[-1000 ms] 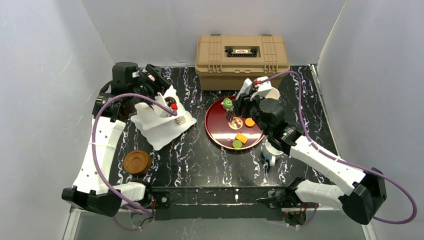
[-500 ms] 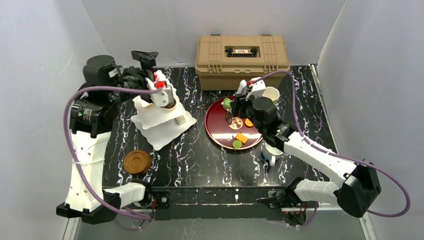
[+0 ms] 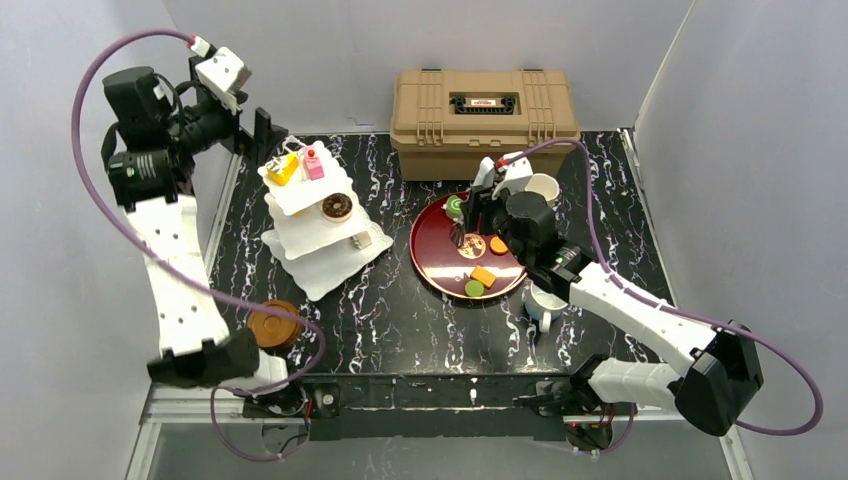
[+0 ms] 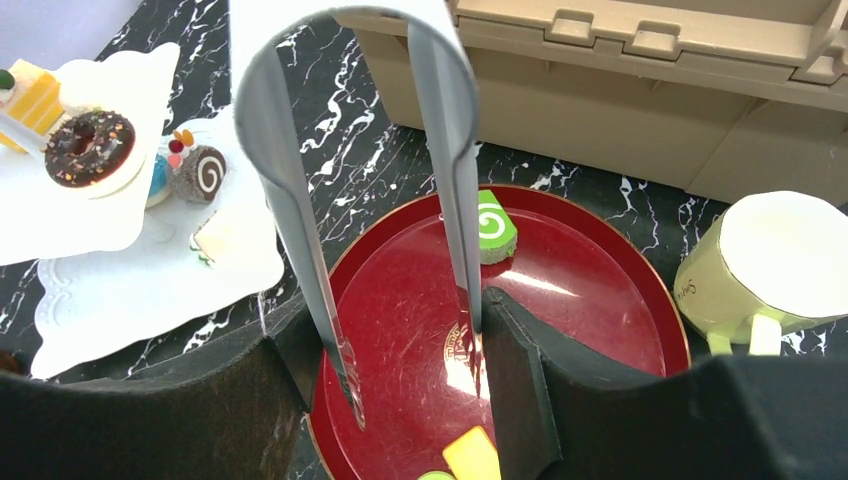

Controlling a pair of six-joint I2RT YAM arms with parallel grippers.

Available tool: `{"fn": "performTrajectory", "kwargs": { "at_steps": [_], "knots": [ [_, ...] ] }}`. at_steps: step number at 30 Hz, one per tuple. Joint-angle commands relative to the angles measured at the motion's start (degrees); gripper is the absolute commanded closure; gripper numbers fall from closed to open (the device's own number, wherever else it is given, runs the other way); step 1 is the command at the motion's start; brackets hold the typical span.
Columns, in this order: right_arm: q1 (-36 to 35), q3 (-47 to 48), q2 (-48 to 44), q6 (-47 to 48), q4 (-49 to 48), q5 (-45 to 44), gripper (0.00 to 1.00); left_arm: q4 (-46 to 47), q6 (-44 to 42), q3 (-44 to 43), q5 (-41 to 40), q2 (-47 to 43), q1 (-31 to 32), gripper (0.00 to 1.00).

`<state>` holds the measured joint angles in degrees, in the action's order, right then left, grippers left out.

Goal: Serve the afternoon tea
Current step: Adjust the desert table at the center of the board.

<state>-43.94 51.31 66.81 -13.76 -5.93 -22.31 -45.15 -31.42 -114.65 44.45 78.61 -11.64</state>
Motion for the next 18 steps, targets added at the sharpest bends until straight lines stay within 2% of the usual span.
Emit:
{"fn": "performTrajectory", "kwargs": {
  "at_steps": [1, 6, 10, 18],
  "knots": [
    [0.2, 4.03, -2.46, -0.47, -1.46, 0.23, 0.36, -5.32, 0.18, -4.4, 16.84, 5.89, -4.3, 0.04],
    [0.17, 4.81, -3.01, -0.99, -0.72, 0.84, 0.36, -9.76, -2.92, -8.07, 23.4, 12.02, -5.66, 0.05],
    [0.17, 5.47, -3.56, -1.11, 0.13, 0.86, 0.36, -10.26, -3.97, -6.73, 26.16, 14.41, -5.71, 0.07],
    [0.17, 6.31, -3.37, -1.18, 0.53, 1.7, 0.36, -17.16, -12.16, -4.54, 26.97, 16.13, -5.77, 0.21]
  ]
}}
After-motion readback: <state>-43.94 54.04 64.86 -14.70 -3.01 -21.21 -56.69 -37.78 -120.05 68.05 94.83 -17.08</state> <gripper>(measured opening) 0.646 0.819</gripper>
